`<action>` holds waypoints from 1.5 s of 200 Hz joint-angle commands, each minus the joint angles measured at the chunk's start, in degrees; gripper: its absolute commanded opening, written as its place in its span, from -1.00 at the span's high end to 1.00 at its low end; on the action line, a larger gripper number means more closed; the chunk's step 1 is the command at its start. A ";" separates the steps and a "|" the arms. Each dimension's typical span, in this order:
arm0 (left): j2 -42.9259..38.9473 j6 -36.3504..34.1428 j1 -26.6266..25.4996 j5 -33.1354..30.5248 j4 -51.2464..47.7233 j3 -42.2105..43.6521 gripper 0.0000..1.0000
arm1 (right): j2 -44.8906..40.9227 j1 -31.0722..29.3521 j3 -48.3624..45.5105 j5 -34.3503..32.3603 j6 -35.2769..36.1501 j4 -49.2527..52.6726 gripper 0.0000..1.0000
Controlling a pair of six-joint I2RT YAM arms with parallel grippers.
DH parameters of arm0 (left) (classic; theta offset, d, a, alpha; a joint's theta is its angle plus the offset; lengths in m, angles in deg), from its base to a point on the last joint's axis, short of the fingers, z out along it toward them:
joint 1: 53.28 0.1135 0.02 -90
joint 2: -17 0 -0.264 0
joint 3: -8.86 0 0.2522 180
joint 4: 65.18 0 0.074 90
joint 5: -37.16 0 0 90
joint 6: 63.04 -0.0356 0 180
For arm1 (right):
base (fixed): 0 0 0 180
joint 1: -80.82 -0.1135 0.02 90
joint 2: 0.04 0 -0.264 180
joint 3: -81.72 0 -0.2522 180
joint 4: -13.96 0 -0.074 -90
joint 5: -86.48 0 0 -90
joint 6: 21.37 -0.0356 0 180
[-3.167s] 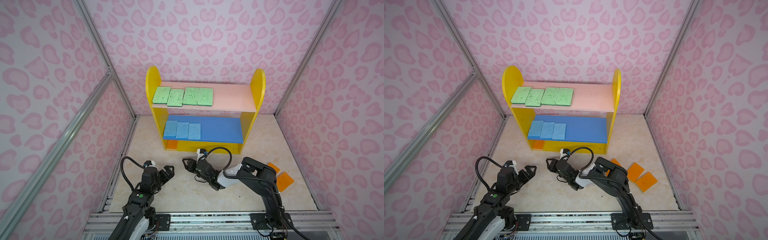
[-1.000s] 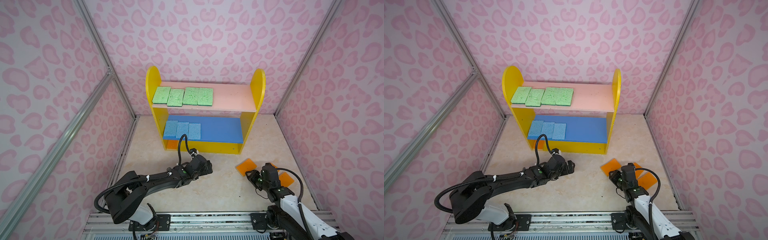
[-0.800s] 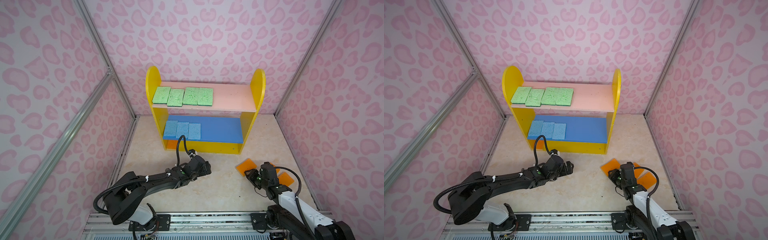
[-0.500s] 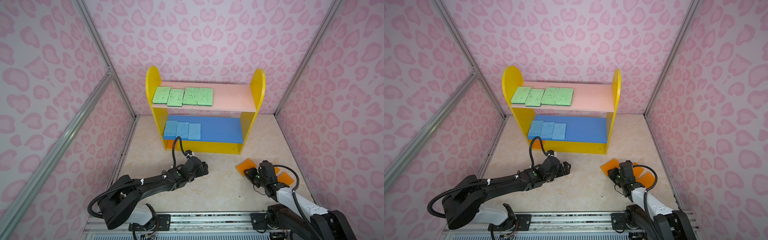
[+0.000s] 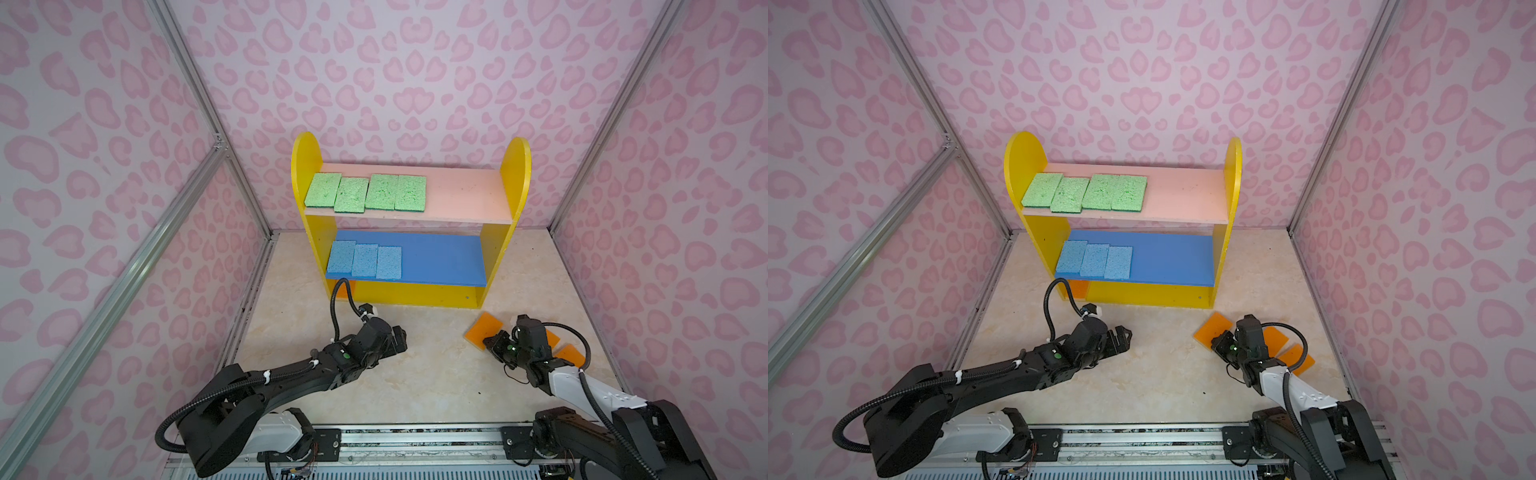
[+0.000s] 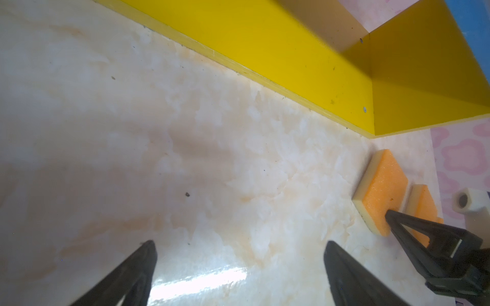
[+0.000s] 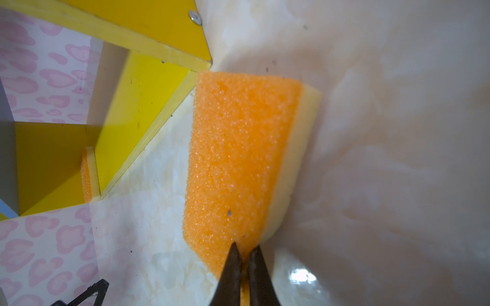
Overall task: Place and organize the cleaning sponges onto the shelf
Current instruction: 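Grasp an orange scrub sponge with the right gripper and lift it, then carry the orange sponge with the right gripper toward the left gripper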
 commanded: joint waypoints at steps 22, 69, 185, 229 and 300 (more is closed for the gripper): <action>-1.49 0.04 0.57 -0.86 1.11 1.11 -0.99 | -5.26 -0.53 0.96 0.71 2.84 6.78 0.90; -3.72 0.13 1.01 -0.70 1.29 2.87 -1.00 | -4.81 -6.88 2.03 3.13 4.77 5.91 0.92; -16.73 -1.27 11.42 8.83 3.10 12.80 -0.59 | 4.47 -29.04 9.23 0.69 2.54 -3.69 0.98; -20.80 -2.72 16.53 16.30 5.90 15.69 -0.46 | 12.66 -33.43 14.55 3.93 3.44 -9.05 1.00; -24.87 -1.98 23.13 24.64 12.22 20.84 -0.49 | 23.10 -38.15 22.53 6.77 4.43 -13.31 1.00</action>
